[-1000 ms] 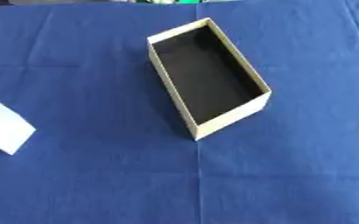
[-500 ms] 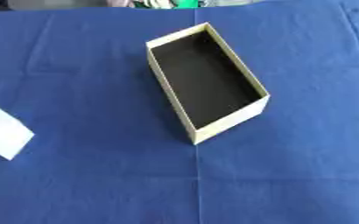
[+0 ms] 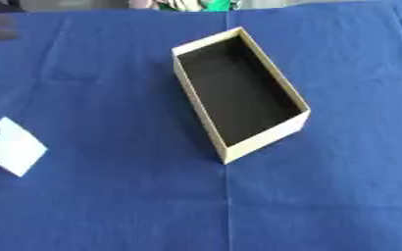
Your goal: Pick up objects on the table and place them in the box.
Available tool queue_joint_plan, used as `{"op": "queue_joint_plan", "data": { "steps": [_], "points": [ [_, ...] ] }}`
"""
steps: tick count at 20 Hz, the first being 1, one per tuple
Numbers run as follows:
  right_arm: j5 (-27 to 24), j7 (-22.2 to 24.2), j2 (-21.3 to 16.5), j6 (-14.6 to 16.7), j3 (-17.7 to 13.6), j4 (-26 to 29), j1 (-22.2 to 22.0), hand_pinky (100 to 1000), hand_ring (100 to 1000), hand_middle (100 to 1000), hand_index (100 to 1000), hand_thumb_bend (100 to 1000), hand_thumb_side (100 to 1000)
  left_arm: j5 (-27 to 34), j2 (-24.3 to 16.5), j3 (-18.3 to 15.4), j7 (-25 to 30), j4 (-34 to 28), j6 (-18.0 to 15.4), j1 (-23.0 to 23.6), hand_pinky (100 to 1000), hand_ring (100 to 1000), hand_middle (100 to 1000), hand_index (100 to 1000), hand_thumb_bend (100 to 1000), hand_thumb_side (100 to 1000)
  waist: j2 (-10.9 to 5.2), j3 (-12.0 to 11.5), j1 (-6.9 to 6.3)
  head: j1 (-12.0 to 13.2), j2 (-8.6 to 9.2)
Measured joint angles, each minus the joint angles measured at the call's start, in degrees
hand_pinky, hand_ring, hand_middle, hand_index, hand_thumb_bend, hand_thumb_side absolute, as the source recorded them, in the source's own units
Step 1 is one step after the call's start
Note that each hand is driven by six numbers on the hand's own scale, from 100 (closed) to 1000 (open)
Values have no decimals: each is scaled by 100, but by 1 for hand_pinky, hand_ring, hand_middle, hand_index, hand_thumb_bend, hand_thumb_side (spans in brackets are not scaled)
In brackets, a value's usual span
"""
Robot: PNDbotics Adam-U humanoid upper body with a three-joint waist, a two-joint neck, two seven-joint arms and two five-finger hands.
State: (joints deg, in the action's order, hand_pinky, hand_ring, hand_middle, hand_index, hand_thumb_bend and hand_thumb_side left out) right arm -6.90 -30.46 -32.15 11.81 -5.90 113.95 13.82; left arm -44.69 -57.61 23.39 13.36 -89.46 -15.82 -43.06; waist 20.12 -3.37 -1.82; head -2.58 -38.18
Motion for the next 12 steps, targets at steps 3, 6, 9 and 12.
{"op": "queue_joint_plan", "data": {
  "steps": [3,6,9,12],
  "points": [
    [-4,7,0,-7,26,0,1,724,878,629,845,100,1000,-63,-100,42,233,29,-233,102,824,971,985,1000,928,385,0,-4,0,14,3],
    [-9,8,0,-7,30,0,4,724,877,627,844,100,1000,-33,-166,92,473,29,-473,218,827,967,980,1000,870,369,0,10,0,39,4],
    [-22,6,0,-2,31,0,8,724,875,626,844,100,1000,7,-193,112,704,130,-704,245,831,966,981,1000,843,359,0,22,0,54,7],
    [-23,-3,0,8,31,0,8,724,876,625,844,100,1000,56,-198,141,936,343,-936,275,831,961,976,1000,868,361,0,32,0,68,25]
  ]
}}
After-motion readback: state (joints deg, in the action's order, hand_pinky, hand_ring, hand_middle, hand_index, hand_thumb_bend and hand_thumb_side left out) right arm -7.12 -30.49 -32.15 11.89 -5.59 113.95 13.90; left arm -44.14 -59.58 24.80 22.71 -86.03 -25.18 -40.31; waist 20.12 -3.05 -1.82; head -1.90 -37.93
